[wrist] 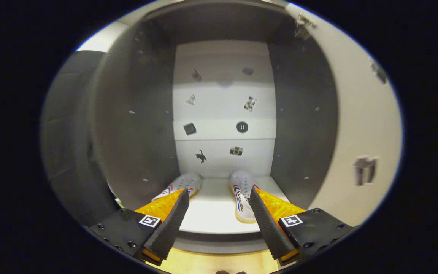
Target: Open the shoe cabinet door, grab the shoes and put them into the shoe cabinet, then close the shoe cabinet door.
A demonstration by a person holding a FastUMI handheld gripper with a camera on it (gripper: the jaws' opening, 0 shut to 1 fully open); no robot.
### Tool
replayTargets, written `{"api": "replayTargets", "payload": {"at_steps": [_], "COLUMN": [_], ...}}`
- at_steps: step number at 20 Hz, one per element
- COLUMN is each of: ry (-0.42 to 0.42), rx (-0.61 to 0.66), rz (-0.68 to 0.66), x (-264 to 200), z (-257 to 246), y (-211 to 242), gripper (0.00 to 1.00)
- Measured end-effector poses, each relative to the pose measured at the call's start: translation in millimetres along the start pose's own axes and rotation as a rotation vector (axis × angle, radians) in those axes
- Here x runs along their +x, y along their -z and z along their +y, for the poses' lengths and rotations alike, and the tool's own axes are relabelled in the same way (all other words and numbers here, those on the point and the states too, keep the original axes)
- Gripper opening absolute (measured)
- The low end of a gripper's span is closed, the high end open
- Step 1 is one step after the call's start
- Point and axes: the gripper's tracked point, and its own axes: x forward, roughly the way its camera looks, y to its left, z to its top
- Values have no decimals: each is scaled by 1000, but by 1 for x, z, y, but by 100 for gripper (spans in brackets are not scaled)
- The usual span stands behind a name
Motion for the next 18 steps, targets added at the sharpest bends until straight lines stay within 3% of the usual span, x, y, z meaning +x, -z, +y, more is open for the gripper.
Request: {"api": "replayTargets", "payload": {"at_steps": [8, 13, 18], "ry": [-82, 33, 226], "rx": [0, -13, -6], "rz": [-213, -183, -179], "x": [-194, -279, -338], "z": [7, -44, -130], "y": [-4, 19, 27], "gripper": [99, 99, 99]}}
